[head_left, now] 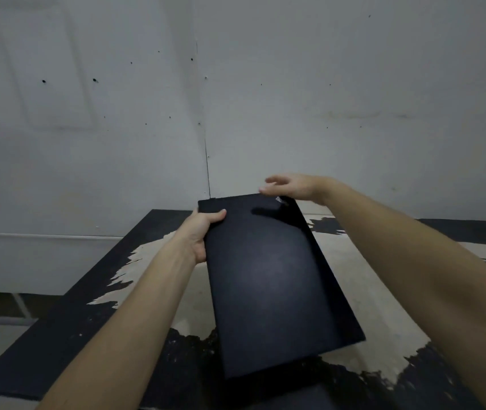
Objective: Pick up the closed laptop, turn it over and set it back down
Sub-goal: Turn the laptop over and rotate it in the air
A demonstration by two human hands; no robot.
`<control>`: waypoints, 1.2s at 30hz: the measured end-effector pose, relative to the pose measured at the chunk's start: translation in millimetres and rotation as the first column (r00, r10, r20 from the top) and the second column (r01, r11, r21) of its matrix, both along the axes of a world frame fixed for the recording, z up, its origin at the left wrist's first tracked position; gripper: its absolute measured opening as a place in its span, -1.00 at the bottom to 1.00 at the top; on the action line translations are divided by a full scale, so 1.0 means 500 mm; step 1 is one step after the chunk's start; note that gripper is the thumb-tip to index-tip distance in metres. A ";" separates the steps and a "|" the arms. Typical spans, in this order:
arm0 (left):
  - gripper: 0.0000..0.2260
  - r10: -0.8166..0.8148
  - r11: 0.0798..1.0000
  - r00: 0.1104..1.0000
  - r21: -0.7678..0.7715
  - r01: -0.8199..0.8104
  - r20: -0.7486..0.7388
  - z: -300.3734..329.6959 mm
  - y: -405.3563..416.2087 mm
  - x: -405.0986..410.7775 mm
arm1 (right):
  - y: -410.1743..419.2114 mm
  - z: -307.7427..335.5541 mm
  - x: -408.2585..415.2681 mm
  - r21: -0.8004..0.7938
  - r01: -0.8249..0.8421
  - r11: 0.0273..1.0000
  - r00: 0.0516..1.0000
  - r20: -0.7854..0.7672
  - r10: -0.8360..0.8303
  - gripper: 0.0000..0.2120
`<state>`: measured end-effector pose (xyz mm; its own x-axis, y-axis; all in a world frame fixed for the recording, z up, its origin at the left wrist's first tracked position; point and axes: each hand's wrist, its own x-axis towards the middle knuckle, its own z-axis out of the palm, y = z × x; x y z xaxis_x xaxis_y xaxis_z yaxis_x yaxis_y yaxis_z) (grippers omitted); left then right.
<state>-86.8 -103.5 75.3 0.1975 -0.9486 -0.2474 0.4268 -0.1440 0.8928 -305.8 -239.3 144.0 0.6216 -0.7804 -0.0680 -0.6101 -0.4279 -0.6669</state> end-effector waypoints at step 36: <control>-0.68 -0.068 0.934 0.997 -0.352 0.058 -0.018 -0.017 -0.003 0.015 | 0.042 -0.092 -0.207 0.489 0.404 0.773 0.589 0.508 -0.629 -0.33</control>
